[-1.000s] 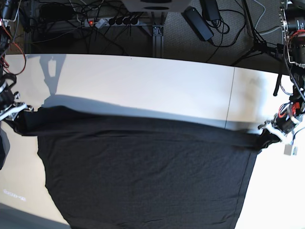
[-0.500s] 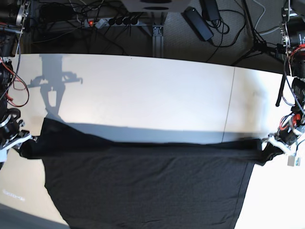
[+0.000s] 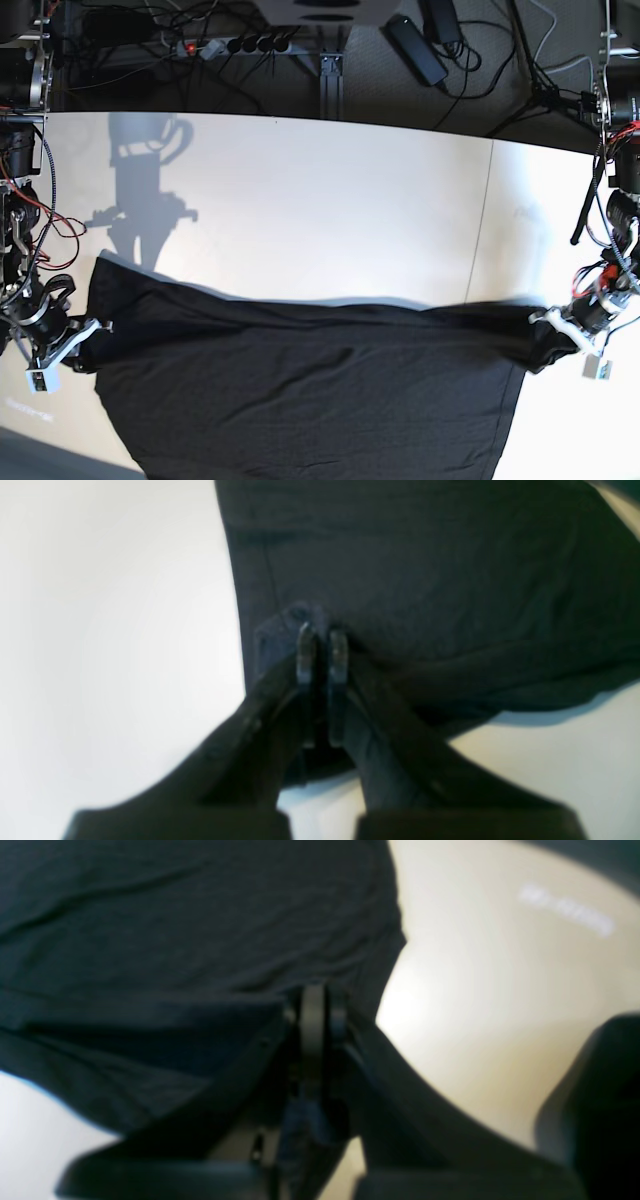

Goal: Fold the T-shirt properly
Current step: 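Lift the shoulder edge with both grippers and pull it over the shirt, then drag the held edge back with both grippers, laying the fold flat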

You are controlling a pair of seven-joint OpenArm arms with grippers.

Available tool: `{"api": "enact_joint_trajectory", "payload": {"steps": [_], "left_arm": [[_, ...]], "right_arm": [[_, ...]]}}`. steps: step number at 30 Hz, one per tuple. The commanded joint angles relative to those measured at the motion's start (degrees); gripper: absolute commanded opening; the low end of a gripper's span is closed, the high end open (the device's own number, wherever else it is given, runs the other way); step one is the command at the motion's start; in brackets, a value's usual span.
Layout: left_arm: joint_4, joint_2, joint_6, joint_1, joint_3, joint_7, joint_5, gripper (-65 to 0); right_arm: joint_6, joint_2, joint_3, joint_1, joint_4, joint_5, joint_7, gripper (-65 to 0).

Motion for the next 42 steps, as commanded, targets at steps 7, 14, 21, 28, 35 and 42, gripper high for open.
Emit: {"api": "enact_joint_trajectory", "payload": {"steps": [7,14,21,28,35,42], "left_arm": [[-0.39,0.28,-0.76,-3.26,2.64,-2.10,0.87,-62.7],[-1.53,2.03,-0.76,-3.72,2.64,-2.05,1.90,-32.6],[-1.25,1.18,1.86,-6.56,1.68,0.72,1.90,-30.3],[-0.98,-0.63,6.93,-11.06,-2.19,3.15,1.92,-30.3],[-1.01,1.51,6.91,-9.79,-2.16,3.54,1.92,-30.5],[-1.03,5.03,6.91,-8.00,0.70,3.50,6.73,-48.3]], "right_arm": [[2.95,0.87,-5.95,5.44,-5.20,-3.96,4.50,-65.0],[2.73,0.92,-7.15,6.34,-8.92,-3.96,9.66,-40.7],[2.14,0.94,-4.94,6.32,-8.31,1.64,12.04,-20.3],[2.19,0.52,0.59,6.34,-7.98,4.22,11.98,-20.5],[2.19,-2.14,1.29,6.23,-8.00,1.20,11.98,-35.0],[2.19,-6.75,1.27,6.03,-11.21,-1.99,8.76,-65.0]]}}
